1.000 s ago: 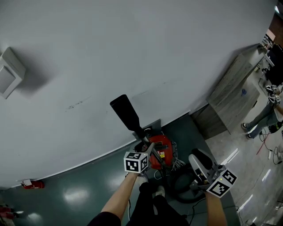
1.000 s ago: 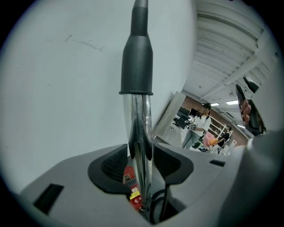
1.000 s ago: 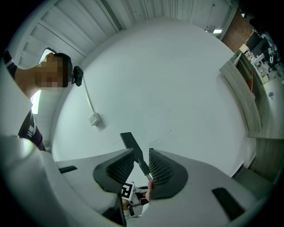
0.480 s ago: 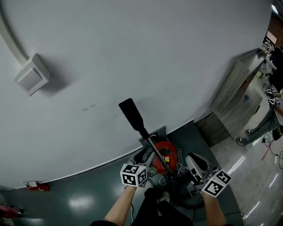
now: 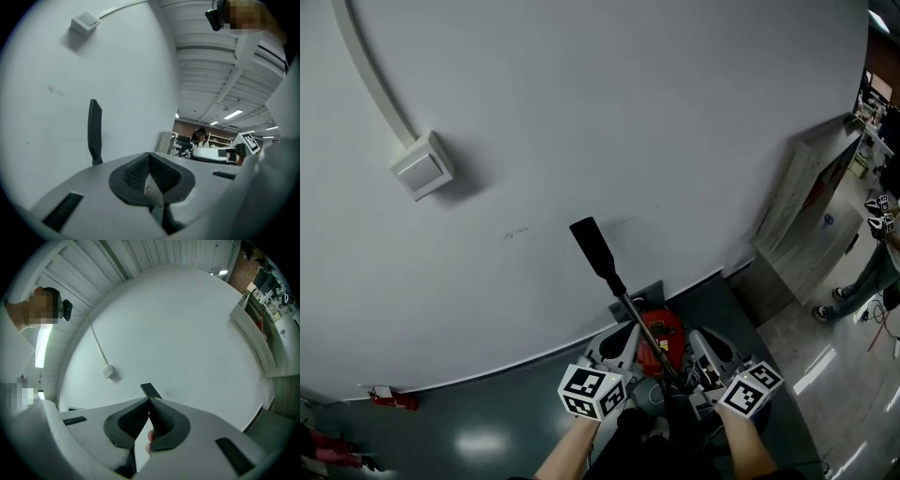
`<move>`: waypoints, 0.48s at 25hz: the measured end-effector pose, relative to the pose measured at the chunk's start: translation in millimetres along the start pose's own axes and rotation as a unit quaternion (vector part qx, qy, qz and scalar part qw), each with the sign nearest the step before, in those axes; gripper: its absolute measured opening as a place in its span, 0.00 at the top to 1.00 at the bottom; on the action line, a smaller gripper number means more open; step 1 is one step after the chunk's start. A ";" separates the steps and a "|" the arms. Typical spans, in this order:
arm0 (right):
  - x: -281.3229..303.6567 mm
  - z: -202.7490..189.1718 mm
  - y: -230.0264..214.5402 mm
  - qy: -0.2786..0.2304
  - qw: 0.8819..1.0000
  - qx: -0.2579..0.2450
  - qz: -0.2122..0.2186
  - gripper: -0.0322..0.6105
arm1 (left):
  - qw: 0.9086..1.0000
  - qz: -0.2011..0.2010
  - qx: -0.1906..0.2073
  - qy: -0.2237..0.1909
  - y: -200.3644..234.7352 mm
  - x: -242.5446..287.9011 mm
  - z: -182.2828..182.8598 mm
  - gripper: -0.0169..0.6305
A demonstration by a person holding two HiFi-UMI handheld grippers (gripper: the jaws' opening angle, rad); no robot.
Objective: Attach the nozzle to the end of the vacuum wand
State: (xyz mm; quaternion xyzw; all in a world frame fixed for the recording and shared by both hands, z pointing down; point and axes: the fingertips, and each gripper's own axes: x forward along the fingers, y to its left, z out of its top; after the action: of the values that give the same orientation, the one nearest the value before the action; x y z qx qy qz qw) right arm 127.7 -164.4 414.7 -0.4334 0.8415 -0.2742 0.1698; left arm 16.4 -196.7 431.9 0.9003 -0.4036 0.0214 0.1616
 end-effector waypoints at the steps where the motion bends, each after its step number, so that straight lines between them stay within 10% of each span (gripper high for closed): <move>1: -1.3 0.5 3.3 -0.002 1.000 -0.002 0.001 0.92 | 1.000 -0.003 0.004 -0.005 -9.1 -4.1 5.9 0.97; 12: -12.3 2.5 33.5 -0.012 0.999 -0.013 0.028 0.92 | 0.999 -0.005 0.009 -0.038 -47.6 -27.9 31.8 0.97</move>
State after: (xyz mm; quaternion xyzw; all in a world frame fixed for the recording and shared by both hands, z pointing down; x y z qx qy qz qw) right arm 114.7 -139.2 392.9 -0.4156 0.8546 -0.2528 0.1819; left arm 29.6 -156.8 384.0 0.9037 -0.4050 -0.0097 0.1386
